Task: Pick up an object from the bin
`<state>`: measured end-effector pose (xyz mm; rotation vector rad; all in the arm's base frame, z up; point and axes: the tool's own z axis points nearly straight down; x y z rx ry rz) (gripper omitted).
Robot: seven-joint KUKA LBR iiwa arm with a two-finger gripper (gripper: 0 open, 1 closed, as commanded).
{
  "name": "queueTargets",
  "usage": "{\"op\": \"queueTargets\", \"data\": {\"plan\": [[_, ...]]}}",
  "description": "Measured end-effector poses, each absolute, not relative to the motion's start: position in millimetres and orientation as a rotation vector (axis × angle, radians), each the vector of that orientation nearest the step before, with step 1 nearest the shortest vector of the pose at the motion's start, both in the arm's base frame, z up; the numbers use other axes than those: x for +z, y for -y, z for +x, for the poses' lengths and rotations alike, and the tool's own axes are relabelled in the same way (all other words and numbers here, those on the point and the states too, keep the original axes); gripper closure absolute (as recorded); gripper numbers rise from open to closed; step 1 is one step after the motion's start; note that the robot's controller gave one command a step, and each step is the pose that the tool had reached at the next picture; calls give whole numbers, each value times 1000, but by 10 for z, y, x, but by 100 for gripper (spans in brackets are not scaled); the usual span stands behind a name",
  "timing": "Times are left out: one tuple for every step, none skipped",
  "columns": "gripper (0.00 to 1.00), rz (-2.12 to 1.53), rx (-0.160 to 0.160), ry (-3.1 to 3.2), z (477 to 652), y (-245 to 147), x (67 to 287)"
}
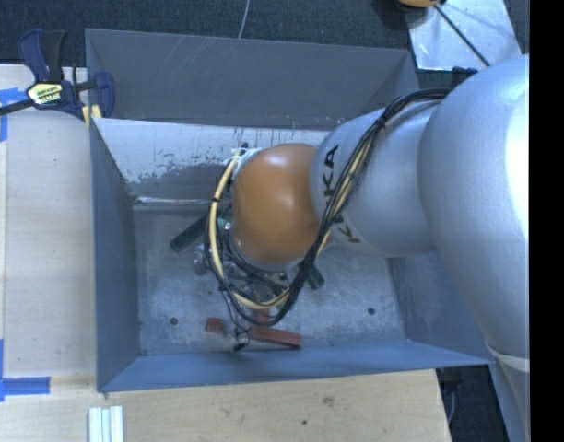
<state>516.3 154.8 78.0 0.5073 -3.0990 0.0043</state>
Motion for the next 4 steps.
{"op": "queueTargets", "data": {"plan": [[100,799,-1,3041,5212,-689,1027],[0,798,-1,3040,5211,-690,1027],[0,798,-1,3040,5211,-690,1027],[100,700,-2,3068,6157,-1081,714]]}}
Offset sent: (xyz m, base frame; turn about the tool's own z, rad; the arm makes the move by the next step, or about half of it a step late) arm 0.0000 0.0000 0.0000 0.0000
